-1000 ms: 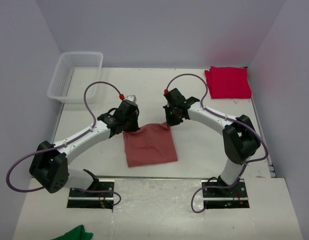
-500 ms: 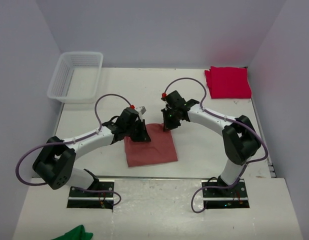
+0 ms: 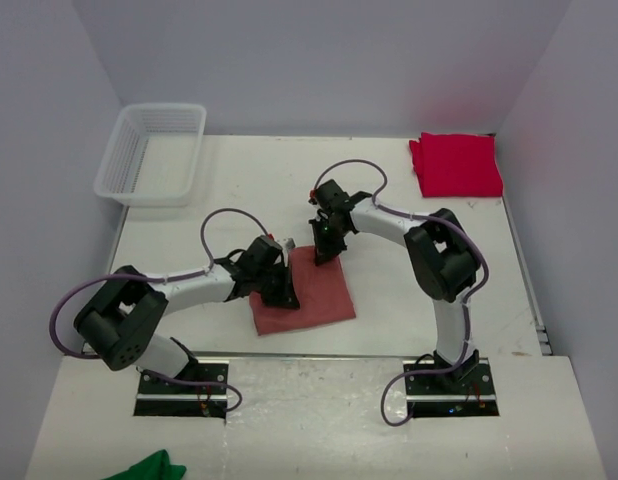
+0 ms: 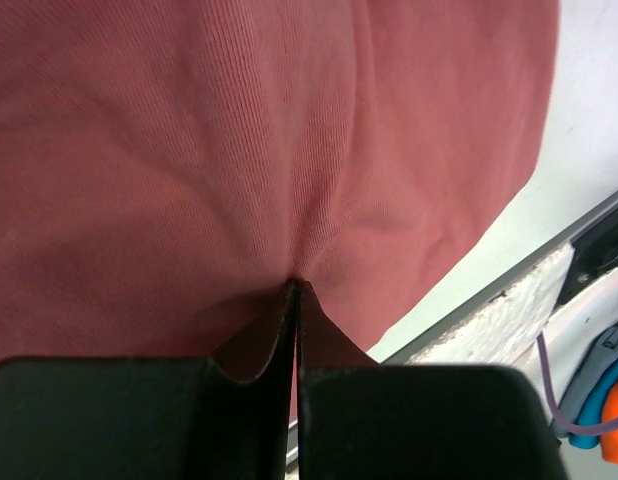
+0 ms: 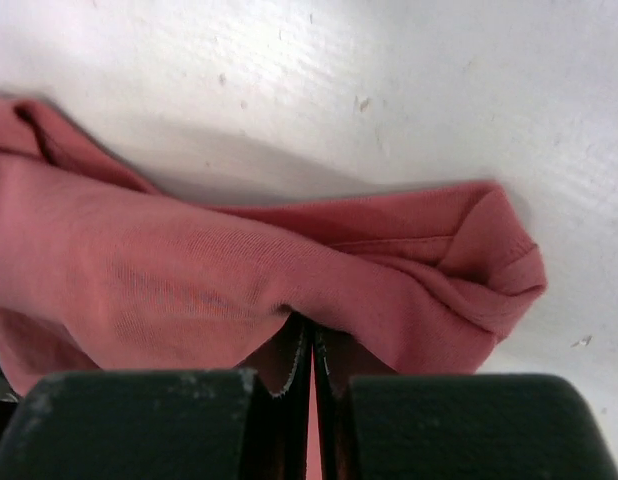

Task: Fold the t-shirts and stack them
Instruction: Smooth out wrinkles on the folded tshirt

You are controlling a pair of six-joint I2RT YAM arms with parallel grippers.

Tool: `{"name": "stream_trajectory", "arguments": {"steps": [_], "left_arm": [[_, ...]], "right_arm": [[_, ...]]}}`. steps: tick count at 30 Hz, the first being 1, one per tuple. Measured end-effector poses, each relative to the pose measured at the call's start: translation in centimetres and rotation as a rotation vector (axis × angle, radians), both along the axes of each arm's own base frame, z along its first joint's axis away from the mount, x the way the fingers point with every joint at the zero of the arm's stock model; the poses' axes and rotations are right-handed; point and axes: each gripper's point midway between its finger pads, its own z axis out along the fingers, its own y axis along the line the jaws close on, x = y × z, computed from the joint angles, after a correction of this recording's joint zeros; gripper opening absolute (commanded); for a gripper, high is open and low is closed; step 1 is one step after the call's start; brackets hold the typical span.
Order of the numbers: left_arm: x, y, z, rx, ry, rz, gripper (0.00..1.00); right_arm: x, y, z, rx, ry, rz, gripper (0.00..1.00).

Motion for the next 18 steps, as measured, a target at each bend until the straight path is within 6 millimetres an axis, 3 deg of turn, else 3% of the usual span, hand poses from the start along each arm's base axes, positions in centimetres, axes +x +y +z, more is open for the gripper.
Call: {"name": "stream_trajectory", "arguments": {"steps": [5,15,18], "left_arm": [[-1.2,0.3,-0.7,0.008,-0.002,-0.001,0.00],[-1.7,0.7,-1.0,-0.019,-0.022,0.019,0.00],[-1.7,0.8,-0.9,-0.010,-0.035,0.019,0.00]], "right_arm": [[2.8,0.5,0.7,0.000,-0.005,-0.028,0.00],[11.9,-0.8,4.0,0.001,-0.118,-0.117,0.00],[12.4,-1.4,5.7,0.004,-0.166,-0.112,0.00]]}}
